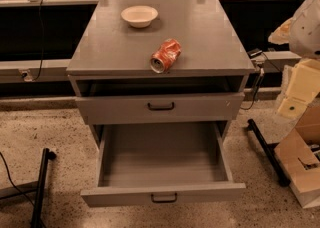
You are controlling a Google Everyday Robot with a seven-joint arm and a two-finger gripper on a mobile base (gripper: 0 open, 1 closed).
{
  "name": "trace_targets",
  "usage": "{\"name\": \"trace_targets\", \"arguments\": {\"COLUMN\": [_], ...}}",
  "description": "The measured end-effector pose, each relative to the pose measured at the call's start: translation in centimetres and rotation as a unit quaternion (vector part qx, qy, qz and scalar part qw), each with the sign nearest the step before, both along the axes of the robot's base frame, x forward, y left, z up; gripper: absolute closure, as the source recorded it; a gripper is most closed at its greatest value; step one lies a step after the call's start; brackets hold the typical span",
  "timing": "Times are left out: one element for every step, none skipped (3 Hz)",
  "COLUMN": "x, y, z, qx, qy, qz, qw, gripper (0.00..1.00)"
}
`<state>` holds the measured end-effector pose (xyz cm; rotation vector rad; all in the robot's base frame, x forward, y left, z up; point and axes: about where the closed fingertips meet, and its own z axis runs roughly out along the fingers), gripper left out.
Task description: Place coke can into middle drawer
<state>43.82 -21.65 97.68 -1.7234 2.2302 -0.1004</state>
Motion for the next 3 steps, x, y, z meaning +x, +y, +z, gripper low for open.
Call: {"name": "trace_targets", "arguments": {"x": [0.0,0.6,3.1], "y": [0.0,0.2,3.0], "z": [0.0,-0.3,-2.1], "qx": [0.0,-0.001,-0.013], "qy": [0.0,0.009,0.032], "qz": [0.0,0.009,0.077], "qw": [1.0,0.9999,0.9964], "gripper": [0.0,0.0,0.0]}}
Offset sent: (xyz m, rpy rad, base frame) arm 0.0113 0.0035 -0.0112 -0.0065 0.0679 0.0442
